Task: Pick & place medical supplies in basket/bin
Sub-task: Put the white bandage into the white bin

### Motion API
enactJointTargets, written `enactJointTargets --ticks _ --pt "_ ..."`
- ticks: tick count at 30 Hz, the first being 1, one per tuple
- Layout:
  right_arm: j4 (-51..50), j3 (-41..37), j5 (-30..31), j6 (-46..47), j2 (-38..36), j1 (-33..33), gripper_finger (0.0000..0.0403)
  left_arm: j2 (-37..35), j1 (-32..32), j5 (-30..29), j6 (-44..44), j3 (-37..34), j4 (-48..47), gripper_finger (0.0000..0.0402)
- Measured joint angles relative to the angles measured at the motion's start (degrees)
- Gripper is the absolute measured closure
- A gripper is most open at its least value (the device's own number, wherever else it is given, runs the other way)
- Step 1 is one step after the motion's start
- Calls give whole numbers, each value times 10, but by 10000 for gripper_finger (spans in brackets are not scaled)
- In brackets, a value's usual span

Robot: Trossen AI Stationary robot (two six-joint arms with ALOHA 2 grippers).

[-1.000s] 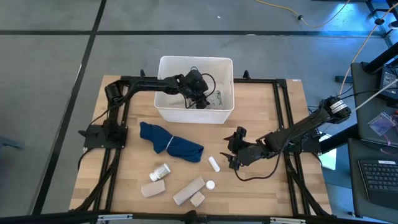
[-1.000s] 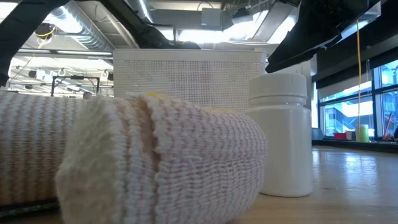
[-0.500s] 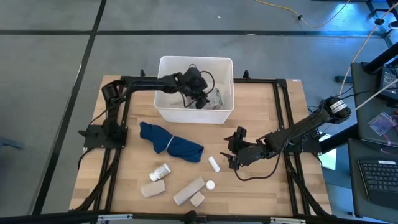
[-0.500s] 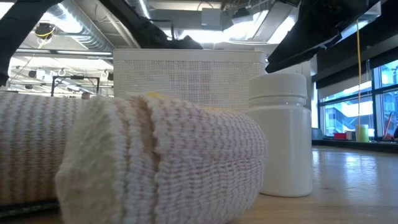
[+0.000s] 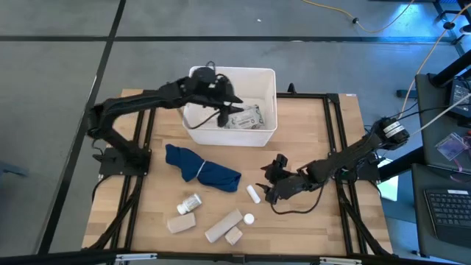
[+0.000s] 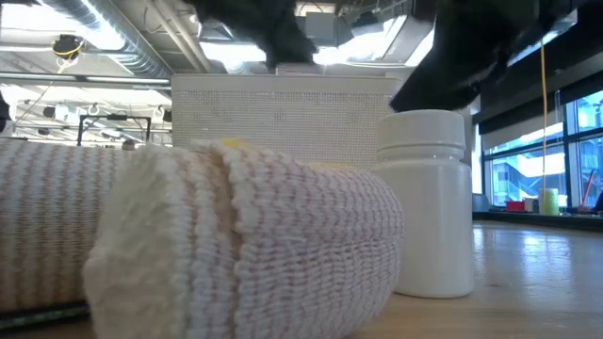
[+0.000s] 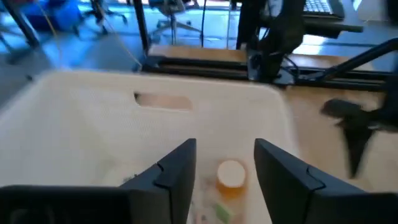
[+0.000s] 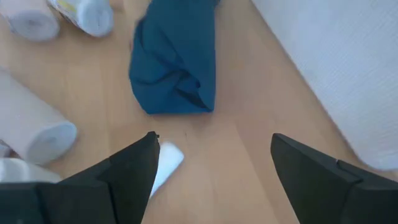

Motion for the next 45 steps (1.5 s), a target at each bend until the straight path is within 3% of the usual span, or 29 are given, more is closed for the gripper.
enactJointTargets --ticks 5,13,18,25,30,37,45 --pt "23 0 -19 28 57 0 95 -85 -49 -106 32 0 -73 288" --pt "79 0 -77 61 132 0 95 -156 -142 -240 37 0 -199 393" --pt "99 0 -94 76 144 0 95 -166 -203 -378 -10 0 -274 400" --pt "100 0 -120 108 144 0 100 -171 -274 -499 -99 -15 -368 400" --pt "102 0 -120 120 165 -2 138 -222 -329 -583 -171 -103 -367 399" --pt "101 0 -119 108 182 -14 210 -337 -386 -599 -271 -255 -302 399" --pt "86 27 -120 36 178 -29 319 -439 -451 -630 -360 -441 -175 397"
